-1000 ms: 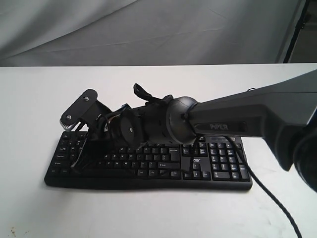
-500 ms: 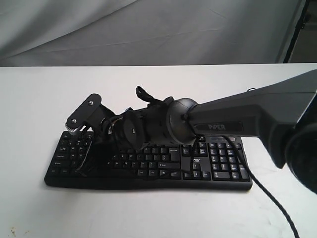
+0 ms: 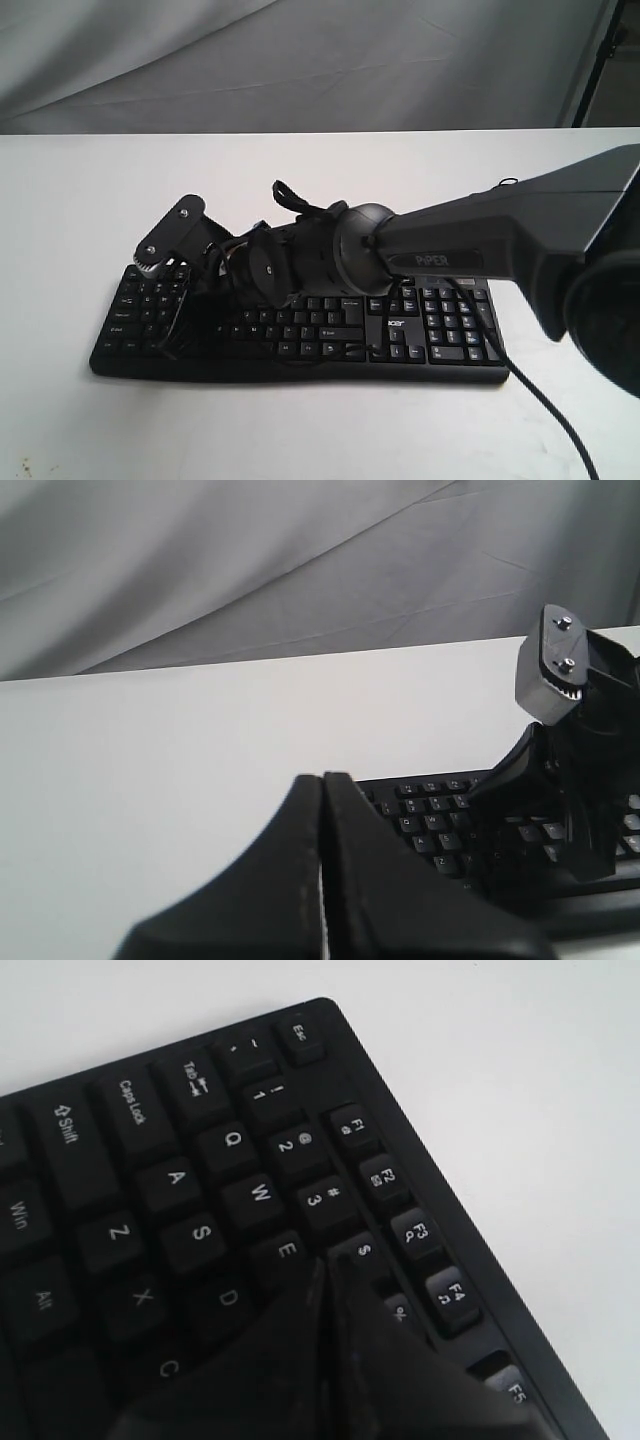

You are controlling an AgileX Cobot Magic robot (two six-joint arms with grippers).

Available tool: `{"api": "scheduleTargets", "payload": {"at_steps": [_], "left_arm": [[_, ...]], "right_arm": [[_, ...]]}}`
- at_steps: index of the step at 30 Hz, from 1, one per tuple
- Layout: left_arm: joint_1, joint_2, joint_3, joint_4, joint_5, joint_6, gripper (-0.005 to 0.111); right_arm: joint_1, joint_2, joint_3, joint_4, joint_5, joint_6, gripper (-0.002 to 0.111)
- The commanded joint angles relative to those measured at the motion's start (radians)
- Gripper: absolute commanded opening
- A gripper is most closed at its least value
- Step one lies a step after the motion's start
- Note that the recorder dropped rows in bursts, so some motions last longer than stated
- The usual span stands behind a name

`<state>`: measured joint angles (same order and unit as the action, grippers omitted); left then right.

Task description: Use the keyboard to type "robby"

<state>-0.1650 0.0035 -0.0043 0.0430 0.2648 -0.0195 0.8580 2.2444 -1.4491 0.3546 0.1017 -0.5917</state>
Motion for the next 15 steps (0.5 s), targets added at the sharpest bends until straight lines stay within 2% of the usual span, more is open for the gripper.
{"api": "scheduleTargets", "payload": {"at_steps": [1,15], "left_arm": [[-0.006,-0.003,0.004,0.005,-0.007,-0.003,0.000],[-0.006,-0.003,0.004,0.005,-0.007,-0.003,0.000]], "right_arm": [[-0.008,0.013,-0.006,-0.013,-0.009,-0.006,0.000],[-0.011,-0.017,-0.006,-0.031,-0.024,-0.009,0.000]]}}
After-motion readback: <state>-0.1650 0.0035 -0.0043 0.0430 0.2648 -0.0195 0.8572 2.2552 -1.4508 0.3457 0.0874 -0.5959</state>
